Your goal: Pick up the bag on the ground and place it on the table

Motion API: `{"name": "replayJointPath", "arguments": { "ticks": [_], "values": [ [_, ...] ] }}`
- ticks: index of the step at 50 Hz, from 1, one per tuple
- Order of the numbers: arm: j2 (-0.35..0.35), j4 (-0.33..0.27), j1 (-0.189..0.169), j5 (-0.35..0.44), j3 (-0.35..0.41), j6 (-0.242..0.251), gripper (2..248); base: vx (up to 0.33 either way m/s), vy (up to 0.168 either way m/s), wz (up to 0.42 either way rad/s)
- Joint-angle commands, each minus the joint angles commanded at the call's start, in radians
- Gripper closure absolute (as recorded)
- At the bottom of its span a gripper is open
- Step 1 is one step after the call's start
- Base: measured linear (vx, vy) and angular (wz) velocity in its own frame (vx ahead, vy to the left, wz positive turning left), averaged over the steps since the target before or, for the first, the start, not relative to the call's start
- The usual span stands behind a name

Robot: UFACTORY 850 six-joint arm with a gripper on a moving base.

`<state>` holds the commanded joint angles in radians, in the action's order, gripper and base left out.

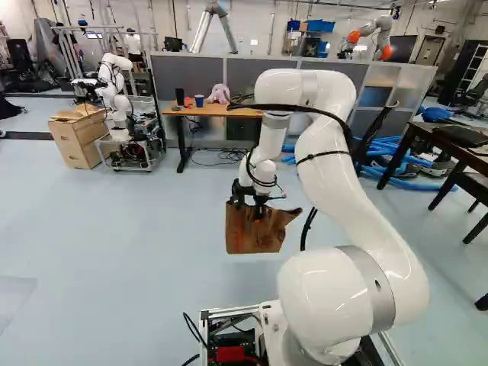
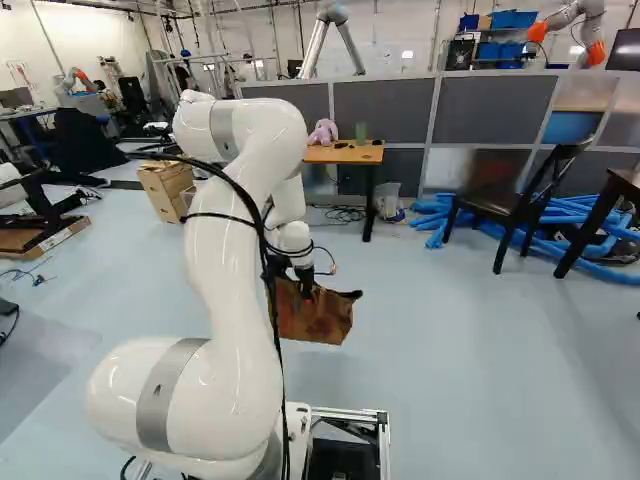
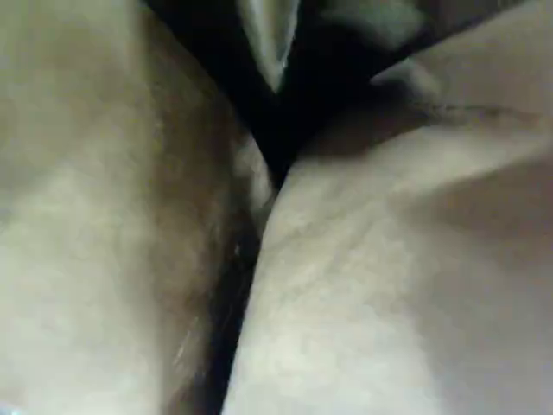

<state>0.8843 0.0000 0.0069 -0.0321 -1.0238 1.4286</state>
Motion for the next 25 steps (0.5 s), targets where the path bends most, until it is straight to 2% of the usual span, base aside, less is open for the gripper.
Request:
{"name": "replayJointPath", "arguments": {
  "ticks": [25],
  "values": [
    [-0.098, 0.000, 0.000, 0.000, 0.059, 0.000, 232, 0.000, 0.000, 0.000]
  ]
}}
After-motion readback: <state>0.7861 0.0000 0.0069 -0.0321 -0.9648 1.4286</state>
